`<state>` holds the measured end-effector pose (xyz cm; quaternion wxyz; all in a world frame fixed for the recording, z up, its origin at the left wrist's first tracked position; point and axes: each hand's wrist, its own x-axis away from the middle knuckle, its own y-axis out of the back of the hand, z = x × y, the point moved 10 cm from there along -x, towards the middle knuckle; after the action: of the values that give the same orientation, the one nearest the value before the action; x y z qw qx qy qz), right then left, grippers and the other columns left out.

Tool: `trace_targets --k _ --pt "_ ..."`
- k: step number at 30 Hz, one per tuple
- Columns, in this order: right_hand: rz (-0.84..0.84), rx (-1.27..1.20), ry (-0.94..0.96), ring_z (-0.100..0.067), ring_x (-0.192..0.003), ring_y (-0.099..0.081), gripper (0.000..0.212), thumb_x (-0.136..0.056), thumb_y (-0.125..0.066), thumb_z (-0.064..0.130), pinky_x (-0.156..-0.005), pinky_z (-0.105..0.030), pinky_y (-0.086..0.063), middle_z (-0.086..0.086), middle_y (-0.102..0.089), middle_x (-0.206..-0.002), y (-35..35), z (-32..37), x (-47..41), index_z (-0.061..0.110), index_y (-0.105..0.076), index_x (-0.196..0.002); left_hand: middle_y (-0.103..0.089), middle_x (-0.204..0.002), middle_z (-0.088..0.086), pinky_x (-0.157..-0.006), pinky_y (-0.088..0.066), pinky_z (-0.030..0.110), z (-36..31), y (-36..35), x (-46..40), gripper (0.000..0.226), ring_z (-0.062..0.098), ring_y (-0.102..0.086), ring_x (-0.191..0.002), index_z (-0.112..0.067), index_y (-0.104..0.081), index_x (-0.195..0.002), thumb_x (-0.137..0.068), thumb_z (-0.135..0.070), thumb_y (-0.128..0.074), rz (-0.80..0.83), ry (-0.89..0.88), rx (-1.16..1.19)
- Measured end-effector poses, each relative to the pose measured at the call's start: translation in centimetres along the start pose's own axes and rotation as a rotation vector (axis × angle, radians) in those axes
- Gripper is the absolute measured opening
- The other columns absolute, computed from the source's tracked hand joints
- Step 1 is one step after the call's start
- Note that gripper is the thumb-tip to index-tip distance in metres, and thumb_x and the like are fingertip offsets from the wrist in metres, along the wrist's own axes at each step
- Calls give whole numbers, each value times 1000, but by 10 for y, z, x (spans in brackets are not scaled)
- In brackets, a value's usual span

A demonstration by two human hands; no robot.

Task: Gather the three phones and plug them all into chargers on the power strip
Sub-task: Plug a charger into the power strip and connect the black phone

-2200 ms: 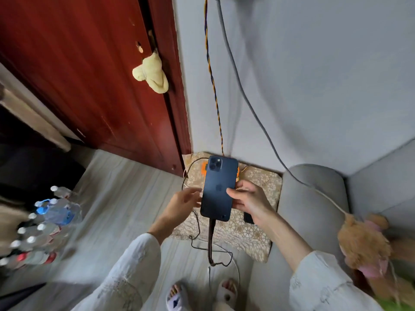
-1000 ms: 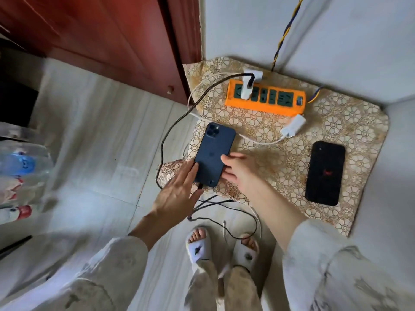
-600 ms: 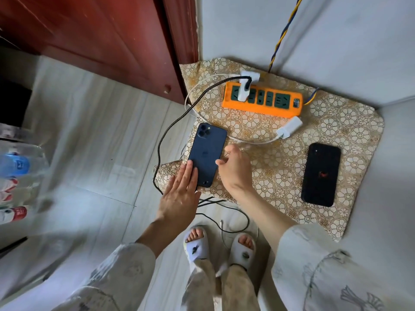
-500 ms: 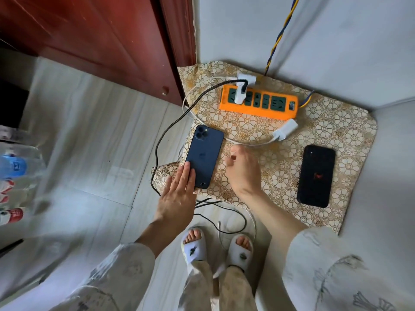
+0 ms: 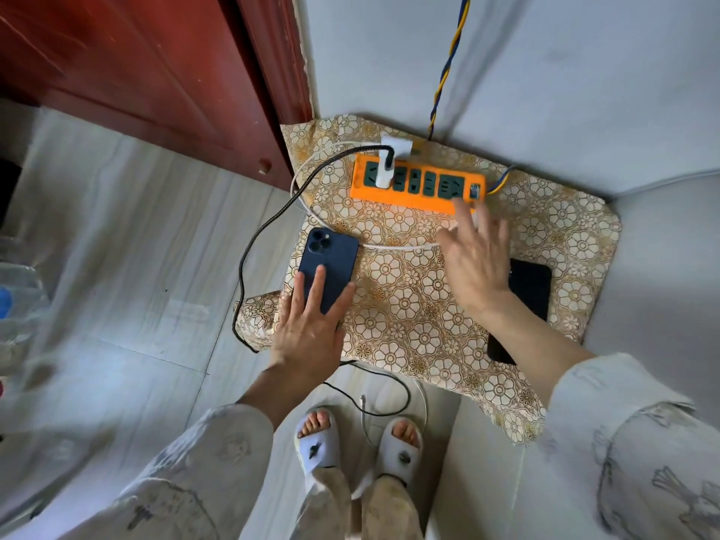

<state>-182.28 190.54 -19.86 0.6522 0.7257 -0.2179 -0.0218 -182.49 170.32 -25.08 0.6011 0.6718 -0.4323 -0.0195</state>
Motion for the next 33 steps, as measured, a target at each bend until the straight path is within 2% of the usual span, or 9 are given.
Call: trace_targets --k 5,7,9,14,19,24,26,31,33 --pt "-85 -243 -55 -34 -128 -39 35 -88 -45 -2 -99 -49 -41 -18 -45 -137 20 -13 -2 5 -56 -120 11 -156 6 -116 -7 47 -5 -7 8 57 34 11 -142 -33 -5 -143 -93 -33 -31 3 8 -9" --pt "-187 -290 -73 -35 -117 -49 31 -88 -42 -5 -78 -42 -48 -19 -53 -128 33 -21 -2 2 -58 -114 14 -156 6 -117 -5 46 -6 -11 9 58 33 13 -142 -33 -1 -143 -93 -32 -31 14 42 -9" --pt "-309 -404 -128 -36 -99 -56 24 -87 -44 -5 -64 -33 -36 -22 -61 -109 47 -38 -9 0 -60 -104 17 -155 6 -117 -4 46 -6 -14 8 60 33 15 -141 -33 2 -143 -94 -31 -31 32 70 -9" --pt "-299 -893 -147 -20 -78 -57 17 -87 -53 9 -64 -24 -32 -18 -69 -90 56 -52 -39 3 -68 -93 17 -155 4 -116 -6 44 -6 -9 7 61 31 15 -142 -34 1 -143 -94 -28 -33 41 74 -30" --pt "-310 -1029 -167 -10 -79 -54 15 -84 -56 8 -61 -6 -35 -2 -65 -85 61 -44 -57 5 -69 -91 17 -155 2 -115 -13 43 -5 -5 7 65 30 12 -142 -35 4 -143 -92 -27 -37 68 55 -92" --pt "-318 -1066 -192 -9 -78 -54 15 -85 -57 8 -63 1 -34 4 -61 -85 61 -44 -64 4 -69 -93 20 -154 4 -116 -11 43 -5 -8 8 69 31 14 -142 -34 9 -142 -92 -24 -38 95 62 -130" --pt "-307 -1099 -198 -8 -80 -56 16 -86 -56 8 -67 -3 -39 3 -63 -86 60 -44 -68 5 -69 -95 19 -155 4 -116 -11 42 -5 -7 7 66 31 13 -142 -35 7 -142 -93 -27 -36 85 62 -128" --pt "-243 -1067 -161 -16 -88 -61 16 -85 -58 12 -84 -32 -48 -10 -70 -97 59 -36 -78 8 -70 -95 15 -155 4 -115 -14 42 -5 -6 6 62 32 9 -142 -35 5 -142 -94 -32 -35 67 51 -140" --pt "-238 -1049 -157 -21 -92 -63 16 -85 -58 12 -85 -35 -48 -11 -70 -98 58 -35 -81 9 -70 -94 16 -155 4 -115 -15 42 -5 -6 6 62 31 9 -142 -36 4 -142 -95 -31 -35 76 57 -140"
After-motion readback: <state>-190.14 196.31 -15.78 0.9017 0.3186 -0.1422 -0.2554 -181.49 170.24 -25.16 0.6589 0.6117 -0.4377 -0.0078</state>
